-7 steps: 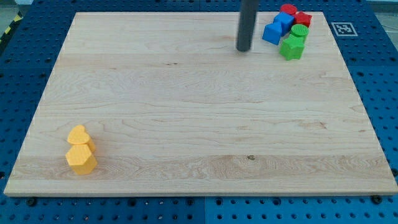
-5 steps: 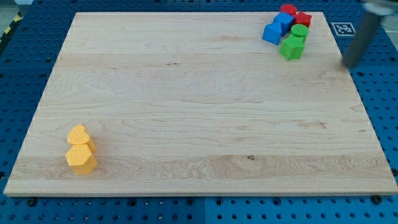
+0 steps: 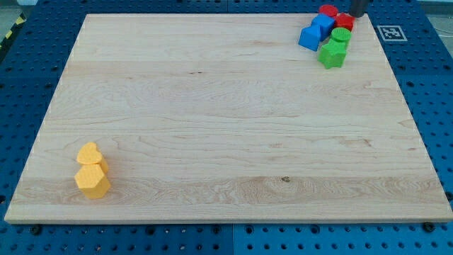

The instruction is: Move the red circle left to the blue cube

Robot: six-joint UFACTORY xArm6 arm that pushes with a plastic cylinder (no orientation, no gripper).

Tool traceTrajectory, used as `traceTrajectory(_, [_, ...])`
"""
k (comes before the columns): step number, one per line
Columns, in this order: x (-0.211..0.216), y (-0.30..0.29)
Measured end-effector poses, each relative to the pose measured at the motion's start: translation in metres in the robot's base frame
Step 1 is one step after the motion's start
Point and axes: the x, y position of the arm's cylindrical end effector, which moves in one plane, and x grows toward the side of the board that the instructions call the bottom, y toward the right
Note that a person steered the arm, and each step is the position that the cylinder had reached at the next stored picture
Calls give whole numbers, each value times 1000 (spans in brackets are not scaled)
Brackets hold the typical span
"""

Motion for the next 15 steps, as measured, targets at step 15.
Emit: traceTrajectory(15, [10, -128])
